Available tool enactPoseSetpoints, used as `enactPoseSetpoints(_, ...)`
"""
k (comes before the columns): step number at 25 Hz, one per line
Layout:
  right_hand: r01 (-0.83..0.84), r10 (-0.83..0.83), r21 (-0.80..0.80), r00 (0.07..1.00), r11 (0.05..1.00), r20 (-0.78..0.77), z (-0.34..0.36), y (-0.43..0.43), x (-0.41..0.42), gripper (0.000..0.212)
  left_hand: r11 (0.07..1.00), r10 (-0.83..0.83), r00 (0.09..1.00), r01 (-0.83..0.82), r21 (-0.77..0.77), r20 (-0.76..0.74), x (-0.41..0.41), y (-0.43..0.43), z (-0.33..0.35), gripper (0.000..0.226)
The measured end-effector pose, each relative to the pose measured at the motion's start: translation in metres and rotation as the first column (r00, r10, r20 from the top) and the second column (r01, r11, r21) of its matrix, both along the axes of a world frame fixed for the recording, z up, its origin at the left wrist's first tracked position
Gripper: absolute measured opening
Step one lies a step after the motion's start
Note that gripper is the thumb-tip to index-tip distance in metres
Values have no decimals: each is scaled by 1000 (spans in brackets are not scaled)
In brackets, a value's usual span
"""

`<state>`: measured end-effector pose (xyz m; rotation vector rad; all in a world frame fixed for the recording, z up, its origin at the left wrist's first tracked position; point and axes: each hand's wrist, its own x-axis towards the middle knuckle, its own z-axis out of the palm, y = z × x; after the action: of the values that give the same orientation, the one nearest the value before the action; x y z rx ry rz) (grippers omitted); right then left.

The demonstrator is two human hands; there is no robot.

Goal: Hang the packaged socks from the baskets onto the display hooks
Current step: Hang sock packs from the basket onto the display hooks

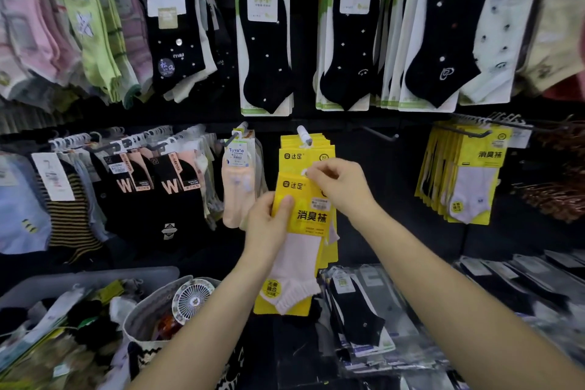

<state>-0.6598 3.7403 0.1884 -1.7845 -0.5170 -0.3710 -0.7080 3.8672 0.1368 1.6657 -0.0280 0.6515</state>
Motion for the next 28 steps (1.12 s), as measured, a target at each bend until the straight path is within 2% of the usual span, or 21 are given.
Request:
enactPoseSetpoints(3, 77, -77, 3, 996, 997, -42, 17, -7, 13, 20, 999, -36, 999, 35, -13, -33, 12, -9, 11, 18)
enactPoseSetpoints(7, 183, -183, 10, 983, 983, -28, 35, -3, 31, 20, 1000, 14, 997, -15, -16, -76, 33, -15, 28, 16)
enactPoseSetpoints(12, 187, -189, -52, 982, 981, -32, 44, 9, 41, 21, 992, 93, 990, -101, -80, -104, 45, -9, 29, 21)
enactPoseSetpoints(15, 217, -216, -84, 976, 972, 22, 38, 5, 44, 8, 987, 136, 986, -143, -70, -92, 46, -4, 20, 18)
enactPoseSetpoints(16, 244, -239, -99, 969, 965, 57, 33, 1, 44, 11, 984, 157, 984, -163, -74, -82, 45, -3, 16, 12)
enactPoseSetpoints(17, 260, -254, -104, 965, 960, 63, 27, -3, 46, 24, 979, 185, 979, -191, -75, -83, 44, -2, 13, 8)
enactPoseSetpoints(19, 205, -209, -67, 976, 976, -59, 14, -10, 48, 52, 974, 220, 972, -224, -45, -82, 47, 2, 14, 34)
enactPoseSetpoints(21, 83, -86, -25, 979, 996, -184, 1, -12, 46, 63, 990, 138, 988, -138, 7, -66, 53, 2, 20, 53)
enactPoseSetpoints(24, -45, 42, -15, 982, 999, -187, -14, -4, 42, 42, 998, -40, 999, 40, 50, 7, 57, -9, 27, 45)
enactPoseSetpoints(28, -76, 80, 29, 982, 997, -173, -21, 1, 41, 49, 998, -69, 997, 69, 13, 34, 65, -10, 18, 53)
